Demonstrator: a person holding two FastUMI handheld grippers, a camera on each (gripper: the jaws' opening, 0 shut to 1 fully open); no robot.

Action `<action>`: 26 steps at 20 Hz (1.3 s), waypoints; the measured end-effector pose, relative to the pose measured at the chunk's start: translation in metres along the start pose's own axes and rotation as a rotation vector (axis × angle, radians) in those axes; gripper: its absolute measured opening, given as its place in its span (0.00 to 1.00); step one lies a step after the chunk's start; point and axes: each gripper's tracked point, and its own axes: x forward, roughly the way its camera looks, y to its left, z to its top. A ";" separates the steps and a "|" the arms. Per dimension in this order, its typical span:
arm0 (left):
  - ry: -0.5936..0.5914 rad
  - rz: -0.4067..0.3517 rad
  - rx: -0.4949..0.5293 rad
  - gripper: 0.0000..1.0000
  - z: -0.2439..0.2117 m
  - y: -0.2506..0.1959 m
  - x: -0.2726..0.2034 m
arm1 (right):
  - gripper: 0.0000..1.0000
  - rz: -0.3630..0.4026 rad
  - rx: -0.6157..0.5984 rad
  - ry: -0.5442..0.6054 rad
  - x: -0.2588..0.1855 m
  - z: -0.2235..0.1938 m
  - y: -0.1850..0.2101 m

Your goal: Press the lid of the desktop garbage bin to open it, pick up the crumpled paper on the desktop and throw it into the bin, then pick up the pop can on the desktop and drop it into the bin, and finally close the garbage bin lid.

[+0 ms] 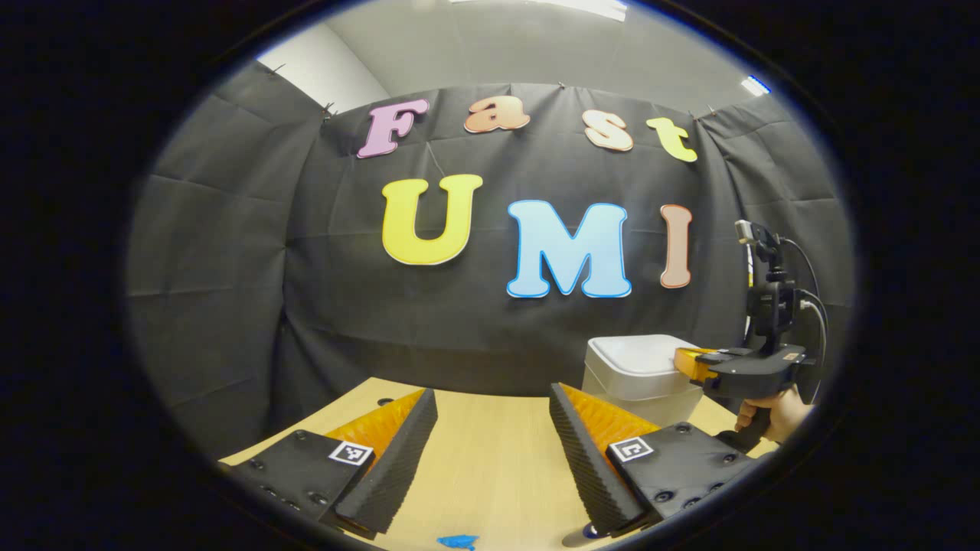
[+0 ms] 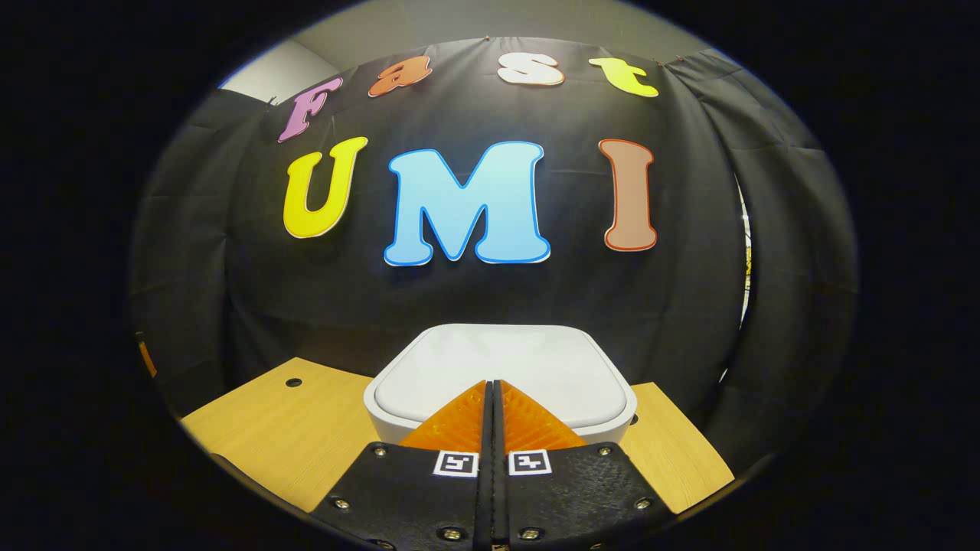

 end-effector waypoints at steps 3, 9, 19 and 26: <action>0.001 0.006 0.005 0.97 0.000 0.001 0.001 | 0.00 -0.031 -0.066 -0.032 0.000 -0.002 0.001; -0.025 0.000 0.007 0.97 0.005 0.000 -0.001 | 0.00 -0.021 0.004 0.010 0.000 0.004 0.000; -0.043 0.024 -0.007 0.97 0.007 0.005 -0.010 | 0.00 -0.067 0.017 -0.085 -0.017 0.050 -0.002; -0.056 0.018 -0.006 0.97 0.010 0.003 -0.013 | 0.00 -0.079 0.004 -0.083 -0.037 0.051 -0.002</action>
